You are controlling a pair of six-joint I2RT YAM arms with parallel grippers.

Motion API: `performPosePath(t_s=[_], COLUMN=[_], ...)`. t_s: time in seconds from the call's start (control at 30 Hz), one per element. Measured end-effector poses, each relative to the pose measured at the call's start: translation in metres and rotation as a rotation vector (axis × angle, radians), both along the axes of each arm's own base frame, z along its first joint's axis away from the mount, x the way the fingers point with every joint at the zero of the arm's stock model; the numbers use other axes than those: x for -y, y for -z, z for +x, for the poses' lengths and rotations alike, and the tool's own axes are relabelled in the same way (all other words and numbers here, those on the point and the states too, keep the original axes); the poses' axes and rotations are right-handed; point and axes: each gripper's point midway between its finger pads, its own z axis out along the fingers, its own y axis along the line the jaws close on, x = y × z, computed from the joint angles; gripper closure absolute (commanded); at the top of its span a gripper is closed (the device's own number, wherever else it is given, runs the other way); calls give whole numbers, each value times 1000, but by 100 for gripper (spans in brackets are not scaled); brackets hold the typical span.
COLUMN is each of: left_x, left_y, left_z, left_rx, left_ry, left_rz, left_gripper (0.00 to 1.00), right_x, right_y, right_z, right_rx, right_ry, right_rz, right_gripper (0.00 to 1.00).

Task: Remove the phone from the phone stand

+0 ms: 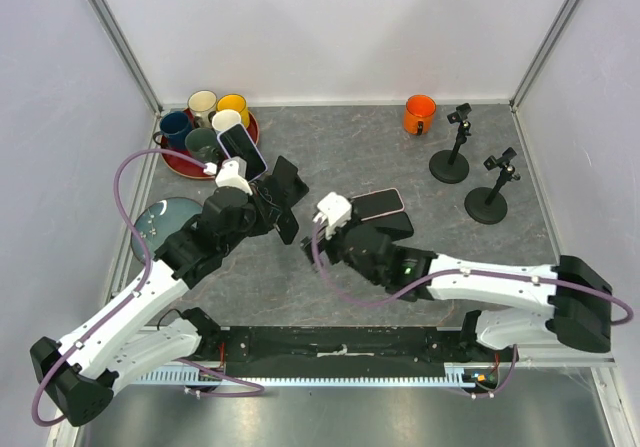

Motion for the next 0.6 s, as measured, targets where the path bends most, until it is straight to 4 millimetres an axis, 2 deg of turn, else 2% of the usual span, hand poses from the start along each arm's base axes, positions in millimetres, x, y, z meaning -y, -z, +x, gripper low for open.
performPosePath(t_s=[0.17,0.33,0.4,0.5,0.53,0.6], left_x=[1,2,2,2,2,2], left_y=[0,-2,-2,-2,-3,-3], left_z=[0,0,0,0,0,0], left_rx=[-21,-29,-32,-33,-32,-32], left_ry=[-32,-46,-49,-52,-52,-53], left_rz=[-43,-71,-76,-83,-84,-86], left_gripper=[98,98,98,98,98,98], right_x=[-44,-74,-80,-83,-83,-82], right_y=[8,14,21,32,35,37], right_z=[-24,-23,-18,-9,-5,1], right_rx=[46,103,128,165,179,204], right_ry=[-91,-80,-49,2,23,50], right_rz=[-47,-67,-92,-130,-143,-156], right_gripper=[7,14,18,30,37,40])
